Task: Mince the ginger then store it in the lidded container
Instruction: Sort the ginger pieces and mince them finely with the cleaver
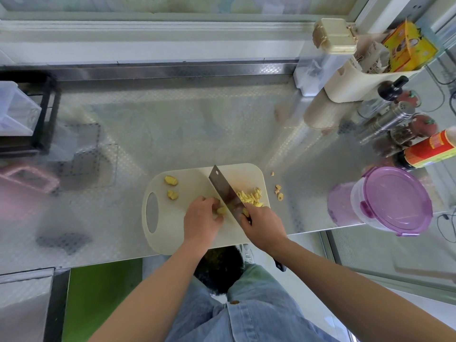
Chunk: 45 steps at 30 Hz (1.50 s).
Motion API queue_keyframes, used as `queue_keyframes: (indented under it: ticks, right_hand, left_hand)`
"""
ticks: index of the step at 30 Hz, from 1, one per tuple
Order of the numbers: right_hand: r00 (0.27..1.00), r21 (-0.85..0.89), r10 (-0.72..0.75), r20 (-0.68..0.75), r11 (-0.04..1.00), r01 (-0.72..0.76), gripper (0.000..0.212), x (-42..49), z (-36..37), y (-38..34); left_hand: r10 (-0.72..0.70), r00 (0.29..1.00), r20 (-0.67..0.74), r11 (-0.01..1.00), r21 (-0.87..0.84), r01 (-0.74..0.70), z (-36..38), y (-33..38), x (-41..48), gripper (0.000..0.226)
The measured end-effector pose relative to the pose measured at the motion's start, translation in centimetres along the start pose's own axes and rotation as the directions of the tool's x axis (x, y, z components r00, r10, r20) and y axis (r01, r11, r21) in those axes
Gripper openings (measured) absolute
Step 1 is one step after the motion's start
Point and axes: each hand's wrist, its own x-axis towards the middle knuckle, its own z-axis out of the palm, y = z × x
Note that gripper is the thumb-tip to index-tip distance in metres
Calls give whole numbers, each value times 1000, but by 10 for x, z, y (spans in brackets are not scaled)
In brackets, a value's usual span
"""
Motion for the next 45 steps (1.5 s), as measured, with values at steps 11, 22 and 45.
queue_keyframes:
  ticks: [11,22,45]
  right_hand:
    - [1000,-12,-26,17,1000,27,20,-6,3,-8]
    - [999,-18,-8,33,1000,8,22,-1,-2,-14]
    - [999,38,-41,11,998,40,20,10,1,-15]
  left_hand:
    - [-302,953,-9,939,-176,296,-1,4,-3,9]
    - [-419,908,14,889,-198,414,-2,13,-1,11]
    - [-374,926,56,905,-197,378,-9,16,0,11]
